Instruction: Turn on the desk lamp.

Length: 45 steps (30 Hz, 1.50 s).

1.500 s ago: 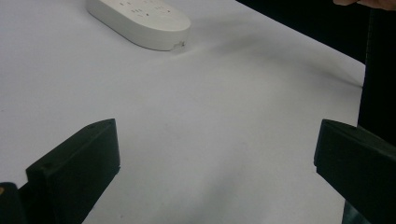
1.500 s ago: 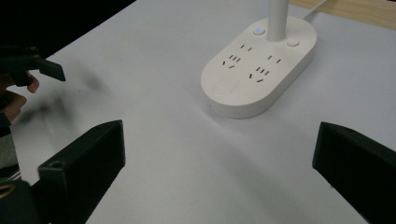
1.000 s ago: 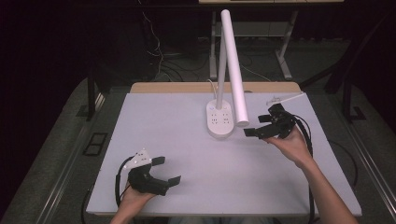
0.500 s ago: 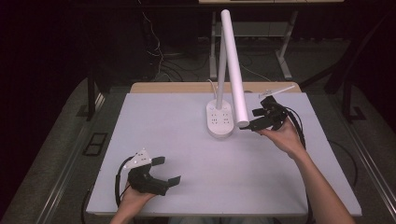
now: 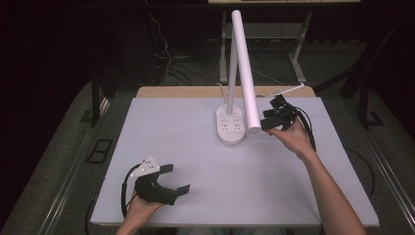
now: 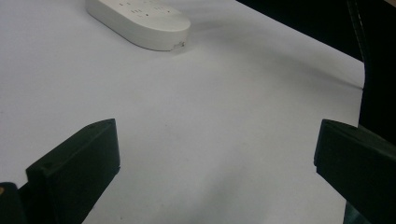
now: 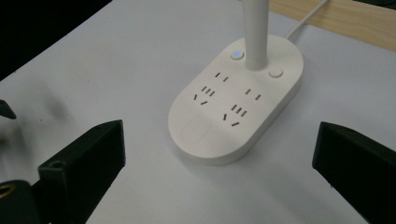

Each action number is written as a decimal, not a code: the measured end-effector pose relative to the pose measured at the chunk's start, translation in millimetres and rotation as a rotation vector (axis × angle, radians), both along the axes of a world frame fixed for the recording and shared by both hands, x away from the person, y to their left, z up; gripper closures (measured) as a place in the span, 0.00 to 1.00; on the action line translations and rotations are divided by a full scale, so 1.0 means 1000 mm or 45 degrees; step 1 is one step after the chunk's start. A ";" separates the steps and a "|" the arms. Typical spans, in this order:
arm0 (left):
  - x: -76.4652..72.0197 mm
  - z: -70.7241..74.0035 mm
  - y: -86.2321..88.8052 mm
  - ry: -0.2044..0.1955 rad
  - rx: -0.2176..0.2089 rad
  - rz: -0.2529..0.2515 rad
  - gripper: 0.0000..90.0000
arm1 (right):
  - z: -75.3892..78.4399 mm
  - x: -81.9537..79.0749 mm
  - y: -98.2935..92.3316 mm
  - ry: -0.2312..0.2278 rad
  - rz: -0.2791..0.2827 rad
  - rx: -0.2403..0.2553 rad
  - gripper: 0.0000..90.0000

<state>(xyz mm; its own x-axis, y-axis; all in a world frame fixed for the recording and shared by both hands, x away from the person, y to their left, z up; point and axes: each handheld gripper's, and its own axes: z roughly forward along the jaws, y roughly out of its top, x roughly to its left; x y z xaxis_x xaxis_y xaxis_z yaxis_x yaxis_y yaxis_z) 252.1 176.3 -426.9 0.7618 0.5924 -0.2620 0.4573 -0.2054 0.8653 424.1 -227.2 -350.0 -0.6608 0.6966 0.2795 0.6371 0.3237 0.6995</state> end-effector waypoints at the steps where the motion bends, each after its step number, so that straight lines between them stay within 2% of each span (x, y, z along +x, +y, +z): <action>1: 0.000 0.000 0.000 0.000 0.000 0.000 0.00 | 0.000 0.002 0.000 0.001 -0.004 0.001 0.02; 9: 0.000 0.000 0.000 0.000 0.001 -0.002 0.00 | 0.000 0.016 0.007 0.020 -0.015 0.016 0.02; 18: 0.000 0.000 0.000 -0.002 -0.002 -0.004 0.00 | -0.002 0.033 0.018 0.033 -0.020 -0.012 0.02; 26: -0.001 0.001 0.000 -0.006 -0.005 -0.004 0.00 | -0.003 0.049 0.021 0.023 -0.055 0.001 0.03; 31: -0.001 0.001 0.000 -0.005 0.000 -0.009 0.00 | -0.007 0.059 0.021 0.020 -0.101 0.007 0.03; 32: -0.001 0.001 0.000 -0.006 0.001 -0.011 0.00 | -0.008 0.061 0.020 0.026 -0.111 0.012 0.06; 33: -0.001 0.001 0.000 -0.006 0.002 -0.012 0.00 | -0.012 0.064 0.018 0.029 -0.102 0.049 0.18; 35: -0.001 0.001 0.000 -0.006 0.002 -0.013 0.00 | -0.013 0.066 0.018 0.031 -0.114 0.059 0.18; 36: -0.001 0.001 0.000 -0.006 0.002 -0.013 0.00 | -0.017 0.070 0.016 0.040 -0.132 0.065 0.25; 37: -0.001 0.001 0.000 -0.006 0.002 -0.012 0.00 | -0.017 0.070 0.016 0.040 -0.132 0.065 0.25; 40: -0.001 0.001 0.001 -0.010 0.002 -0.016 0.00 | -0.022 0.074 0.014 0.034 -0.144 0.089 0.35; 45: -0.001 0.001 0.000 -0.007 0.002 -0.016 0.00 | -0.027 0.077 0.015 0.040 -0.161 0.118 0.42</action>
